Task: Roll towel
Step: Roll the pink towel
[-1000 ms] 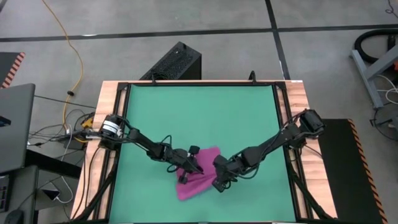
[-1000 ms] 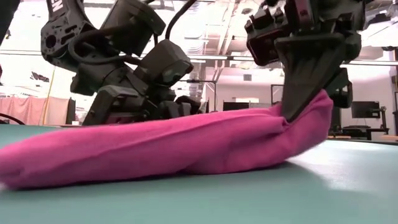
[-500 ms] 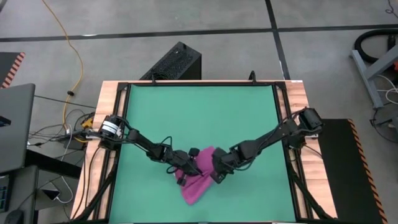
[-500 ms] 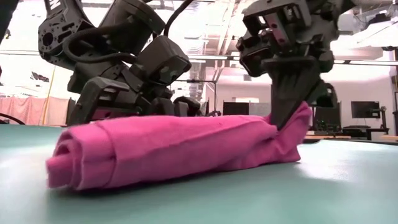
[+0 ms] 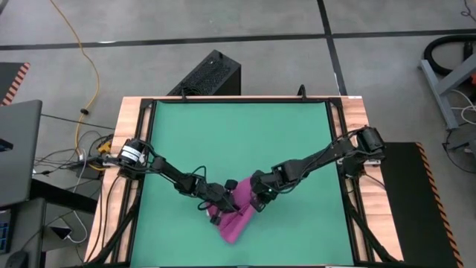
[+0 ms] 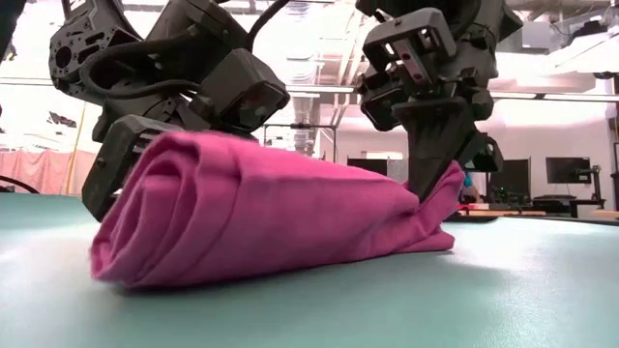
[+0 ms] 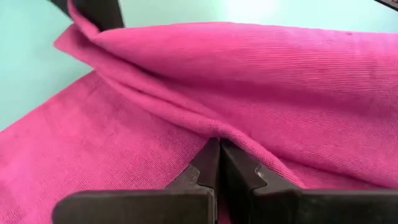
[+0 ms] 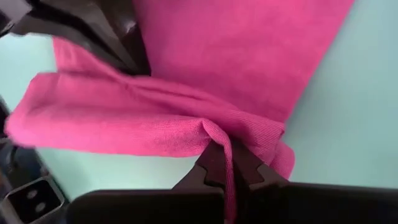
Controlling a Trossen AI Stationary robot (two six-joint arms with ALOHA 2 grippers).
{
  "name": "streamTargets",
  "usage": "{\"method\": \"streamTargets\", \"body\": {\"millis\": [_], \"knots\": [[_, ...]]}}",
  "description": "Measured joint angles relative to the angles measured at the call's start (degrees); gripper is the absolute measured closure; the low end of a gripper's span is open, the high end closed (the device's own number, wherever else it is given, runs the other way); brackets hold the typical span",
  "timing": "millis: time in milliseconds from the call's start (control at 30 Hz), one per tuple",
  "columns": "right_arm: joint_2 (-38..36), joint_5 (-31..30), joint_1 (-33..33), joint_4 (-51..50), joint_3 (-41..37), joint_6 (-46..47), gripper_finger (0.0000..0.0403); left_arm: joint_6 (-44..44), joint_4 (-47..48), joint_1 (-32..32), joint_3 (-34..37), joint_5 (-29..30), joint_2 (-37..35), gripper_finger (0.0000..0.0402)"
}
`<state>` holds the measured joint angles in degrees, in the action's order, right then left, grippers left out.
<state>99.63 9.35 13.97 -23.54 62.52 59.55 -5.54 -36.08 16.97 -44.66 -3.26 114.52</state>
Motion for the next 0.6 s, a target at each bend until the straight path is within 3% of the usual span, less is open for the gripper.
{"method": "streamTargets", "body": {"millis": [333,600], "knots": [[0.0,9.6,-0.7,0.3,0.0,0.4,0.0391,-1.5,0.4,-0.6,0.0,6.9,0.0,0.0402],[0.0,12.9,1.3,0.3,0.0,4.5,0.0391,-0.8,-3.1,-1.3,0.1,6.2,0.0,0.0402]]}}
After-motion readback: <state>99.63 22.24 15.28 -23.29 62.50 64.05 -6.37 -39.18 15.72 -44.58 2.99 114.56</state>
